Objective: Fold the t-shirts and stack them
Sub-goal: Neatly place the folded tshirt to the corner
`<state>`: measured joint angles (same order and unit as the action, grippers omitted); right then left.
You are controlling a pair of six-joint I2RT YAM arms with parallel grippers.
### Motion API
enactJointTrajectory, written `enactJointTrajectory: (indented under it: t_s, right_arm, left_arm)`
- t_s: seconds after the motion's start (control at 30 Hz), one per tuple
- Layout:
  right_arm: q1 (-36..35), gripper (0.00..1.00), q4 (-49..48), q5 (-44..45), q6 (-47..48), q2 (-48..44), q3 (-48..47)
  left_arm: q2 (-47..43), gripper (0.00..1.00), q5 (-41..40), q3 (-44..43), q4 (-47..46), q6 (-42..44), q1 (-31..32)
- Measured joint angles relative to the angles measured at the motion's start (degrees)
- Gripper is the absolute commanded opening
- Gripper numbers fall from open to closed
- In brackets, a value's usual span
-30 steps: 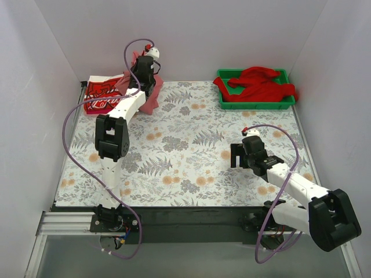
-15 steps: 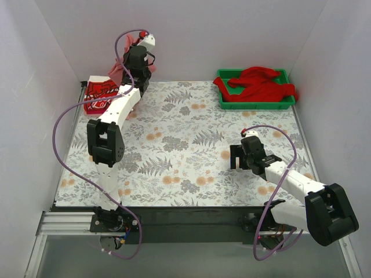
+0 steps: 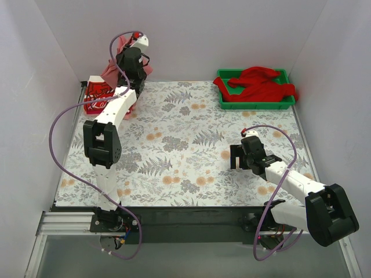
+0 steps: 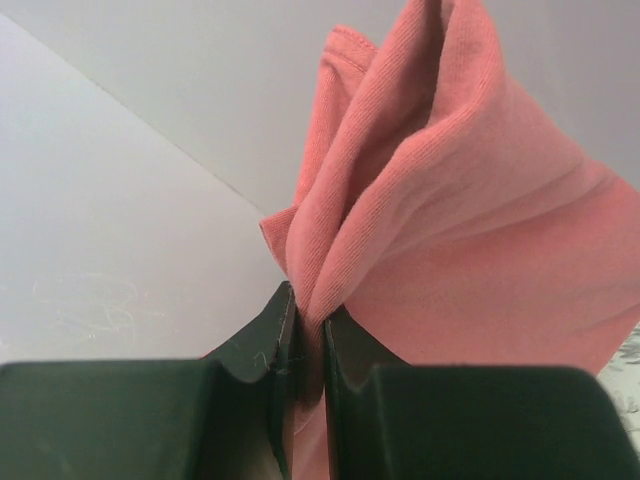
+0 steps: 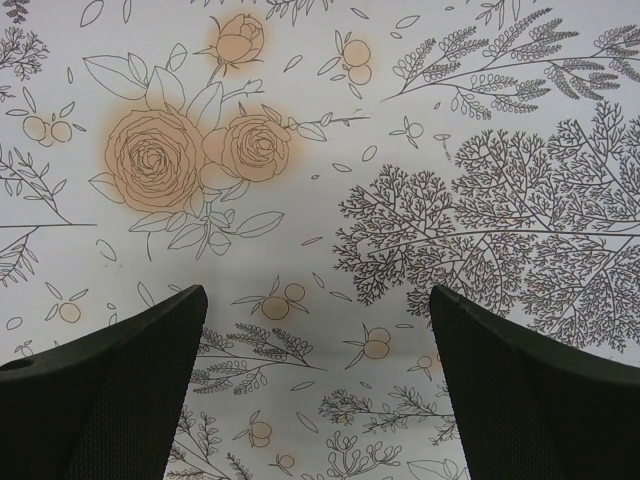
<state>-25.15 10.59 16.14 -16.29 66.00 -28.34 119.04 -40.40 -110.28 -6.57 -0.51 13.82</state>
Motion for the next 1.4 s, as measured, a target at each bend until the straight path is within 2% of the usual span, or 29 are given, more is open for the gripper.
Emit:
enactJointTrajectory:
  t_s: [0.43, 1.0, 1.07, 1.1, 1.13, 1.2, 1.27, 1.4]
  right_arm:
    - [0.02, 0.98, 0.0, 0.44, 0.0, 0.44, 0.0]
    - [0.02, 0.98, 0.44, 2.36, -0.04, 2.36, -1.16]
    - [0.02, 0.98, 0.52, 2.64, -0.04, 2.34, -1.16]
    - [0.02, 0.98, 0.63, 2.84, -0.04, 2.34, -1.16]
    - [0.02, 0.98, 0.79, 2.89, -0.04, 2.32, -1.18]
    - [0.04, 0.98, 1.33, 3.13, -0.04, 2.29, -1.25]
    - [0.07, 0.98, 1.51, 3.23, -0.07, 2.23, -1.25]
    - [0.07, 0.98, 1.75, 3.21, -0.07, 1.38, -1.25]
  left_arm:
    - [1.07, 0.0, 0.13, 2.08, -0.17, -4.13, -7.91]
    - [8.22, 0.0, 7.72, 5.51, -5.05, -7.43, -16.87]
    - [9.16, 0.16, 8.13, 5.11, -5.44, -7.93, -17.46]
    - [9.77, 0.45, 8.2, 4.74, -5.53, -8.17, -17.73]
    - [10.25, 0.59, 8.2, 4.42, -5.49, -8.17, -17.9]
    - [10.91, 0.79, 7.93, 4.11, -5.88, -8.63, -18.16]
    - [10.93, 0.84, 7.34, 3.76, -6.01, -9.66, -18.27]
    - [10.91, 0.87, 6.27, 2.1, -6.78, -11.98, -18.38]
